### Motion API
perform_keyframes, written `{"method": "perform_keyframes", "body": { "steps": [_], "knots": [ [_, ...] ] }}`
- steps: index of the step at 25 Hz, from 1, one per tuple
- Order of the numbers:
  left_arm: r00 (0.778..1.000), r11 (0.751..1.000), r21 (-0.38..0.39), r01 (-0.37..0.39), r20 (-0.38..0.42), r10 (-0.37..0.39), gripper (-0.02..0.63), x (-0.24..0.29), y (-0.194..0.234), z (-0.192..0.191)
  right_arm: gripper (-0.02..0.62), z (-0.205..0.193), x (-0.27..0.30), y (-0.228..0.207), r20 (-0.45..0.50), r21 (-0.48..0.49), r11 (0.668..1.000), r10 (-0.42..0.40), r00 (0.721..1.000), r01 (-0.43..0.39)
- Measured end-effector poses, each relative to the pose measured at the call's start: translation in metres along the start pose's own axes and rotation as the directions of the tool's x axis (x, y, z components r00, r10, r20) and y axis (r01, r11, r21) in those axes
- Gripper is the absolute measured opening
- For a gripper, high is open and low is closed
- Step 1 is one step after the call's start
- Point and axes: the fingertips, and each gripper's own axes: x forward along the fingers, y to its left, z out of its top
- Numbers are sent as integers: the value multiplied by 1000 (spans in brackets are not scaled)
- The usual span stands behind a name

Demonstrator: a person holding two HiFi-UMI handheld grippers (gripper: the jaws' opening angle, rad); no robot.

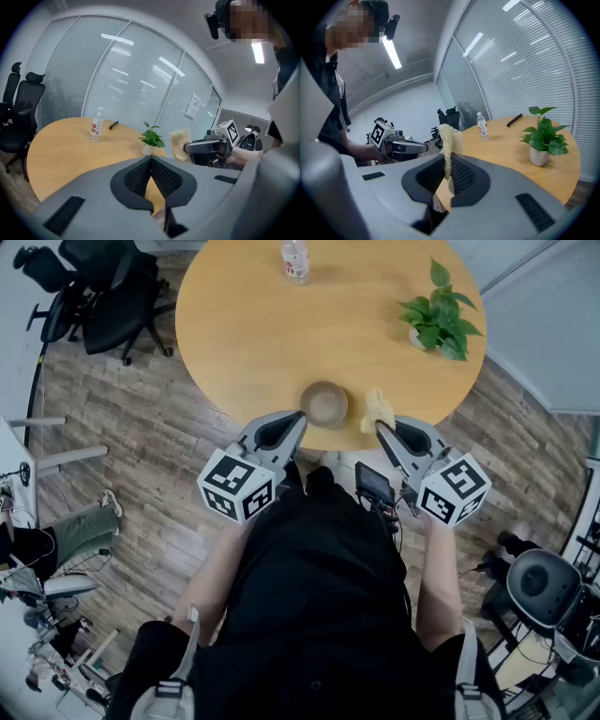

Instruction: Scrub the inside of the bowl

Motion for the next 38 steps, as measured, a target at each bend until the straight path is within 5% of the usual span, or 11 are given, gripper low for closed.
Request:
{"method": "perform_keyframes", "body": {
  "steps": [15, 38],
  "knots": [
    [1000, 1000, -16, -15, -27, 15, 12, -1, 7, -12, 37, 0, 3, 4, 23, 47, 999, 21, 1000, -22],
    [971, 982, -180, -51, -240, 7, 26, 29, 34, -113, 37, -27, -10, 5, -28, 101, 995, 16, 999, -13]
  ]
}}
